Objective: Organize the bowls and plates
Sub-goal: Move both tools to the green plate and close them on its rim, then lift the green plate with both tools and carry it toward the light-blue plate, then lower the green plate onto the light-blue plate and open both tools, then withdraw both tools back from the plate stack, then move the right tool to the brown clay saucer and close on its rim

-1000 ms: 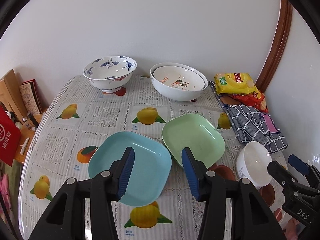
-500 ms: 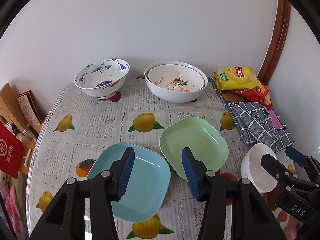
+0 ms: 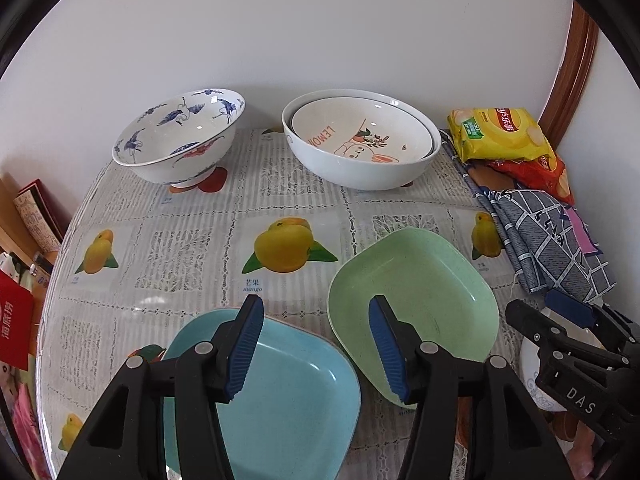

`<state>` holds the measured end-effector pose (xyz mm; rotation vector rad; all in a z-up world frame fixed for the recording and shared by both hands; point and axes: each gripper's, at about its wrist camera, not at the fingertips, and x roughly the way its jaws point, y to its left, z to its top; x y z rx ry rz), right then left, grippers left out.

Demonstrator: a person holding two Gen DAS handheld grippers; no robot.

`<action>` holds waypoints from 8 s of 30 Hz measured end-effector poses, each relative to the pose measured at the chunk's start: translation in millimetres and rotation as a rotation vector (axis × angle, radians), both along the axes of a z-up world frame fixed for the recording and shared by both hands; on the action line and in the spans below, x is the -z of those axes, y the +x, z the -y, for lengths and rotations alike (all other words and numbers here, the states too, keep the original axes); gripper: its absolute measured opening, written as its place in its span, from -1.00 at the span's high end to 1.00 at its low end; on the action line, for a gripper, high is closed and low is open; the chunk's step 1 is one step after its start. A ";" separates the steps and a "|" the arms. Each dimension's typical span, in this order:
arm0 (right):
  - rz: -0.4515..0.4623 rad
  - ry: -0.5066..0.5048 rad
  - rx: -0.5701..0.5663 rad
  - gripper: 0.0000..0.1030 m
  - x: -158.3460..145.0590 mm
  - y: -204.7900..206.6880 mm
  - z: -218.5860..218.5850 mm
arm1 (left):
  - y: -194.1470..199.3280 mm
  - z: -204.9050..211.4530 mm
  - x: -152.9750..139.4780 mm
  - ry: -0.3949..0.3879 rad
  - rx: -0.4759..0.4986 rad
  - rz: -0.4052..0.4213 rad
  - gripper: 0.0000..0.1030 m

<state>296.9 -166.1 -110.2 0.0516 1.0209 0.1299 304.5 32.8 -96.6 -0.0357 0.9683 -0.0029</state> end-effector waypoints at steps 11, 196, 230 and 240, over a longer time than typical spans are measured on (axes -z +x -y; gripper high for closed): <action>-0.053 -0.044 -0.028 -0.09 29.7 31.0 -12.6 | 30.7 4.4 29.6 -0.042 0.028 -0.048 -0.02; 0.109 -0.097 -0.188 0.32 -11.8 -48.7 -127.8 | -77.2 -116.5 11.0 -0.108 -0.149 -0.027 0.11; 0.103 -0.075 0.280 -0.39 -35.5 -170.6 139.1 | -111.8 54.8 -20.7 -0.019 0.037 0.024 0.01; 0.025 -0.022 0.275 -0.29 13.8 -165.1 154.9 | -95.6 79.4 14.2 -0.041 0.041 -0.051 0.01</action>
